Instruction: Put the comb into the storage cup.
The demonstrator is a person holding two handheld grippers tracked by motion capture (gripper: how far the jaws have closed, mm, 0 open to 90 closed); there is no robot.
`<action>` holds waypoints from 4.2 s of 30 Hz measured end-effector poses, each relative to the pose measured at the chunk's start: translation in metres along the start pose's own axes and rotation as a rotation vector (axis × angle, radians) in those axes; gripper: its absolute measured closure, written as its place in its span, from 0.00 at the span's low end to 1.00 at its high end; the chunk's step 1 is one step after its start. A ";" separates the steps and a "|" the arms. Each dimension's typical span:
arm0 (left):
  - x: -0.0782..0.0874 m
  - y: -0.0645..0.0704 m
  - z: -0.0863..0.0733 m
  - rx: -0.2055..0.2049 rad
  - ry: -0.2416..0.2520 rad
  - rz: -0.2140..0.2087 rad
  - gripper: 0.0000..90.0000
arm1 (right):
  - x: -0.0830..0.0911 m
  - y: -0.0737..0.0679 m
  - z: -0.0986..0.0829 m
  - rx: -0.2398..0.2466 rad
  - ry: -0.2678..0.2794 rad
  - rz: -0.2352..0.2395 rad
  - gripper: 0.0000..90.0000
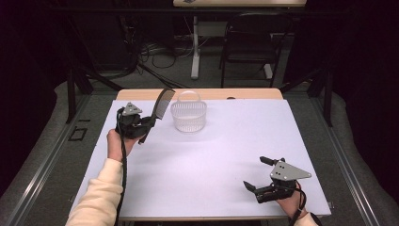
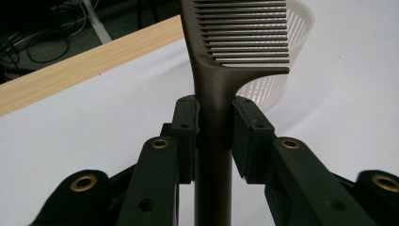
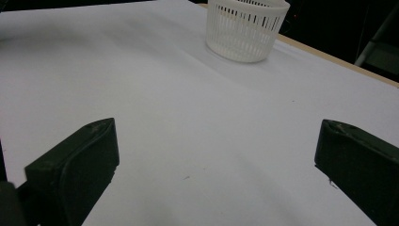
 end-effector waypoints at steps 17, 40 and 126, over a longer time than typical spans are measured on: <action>-0.005 -0.003 0.013 -0.017 0.010 -0.002 0.80 | 0.000 0.000 0.000 0.002 -0.003 -0.002 0.00; -0.009 -0.005 0.032 -0.039 0.033 -0.001 0.80 | 0.000 0.000 0.000 0.000 -0.003 -0.002 0.00; -0.046 0.002 0.080 -0.124 0.119 -0.011 0.80 | -0.001 0.000 0.000 -0.005 -0.007 0.002 0.00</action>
Point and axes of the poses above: each handheld gripper's, and its own axes: x roughly backward along the jaws, z roughly out of its top, y roughly to its right, the point moved 1 cm from there along -x, roughly forward along the jaws
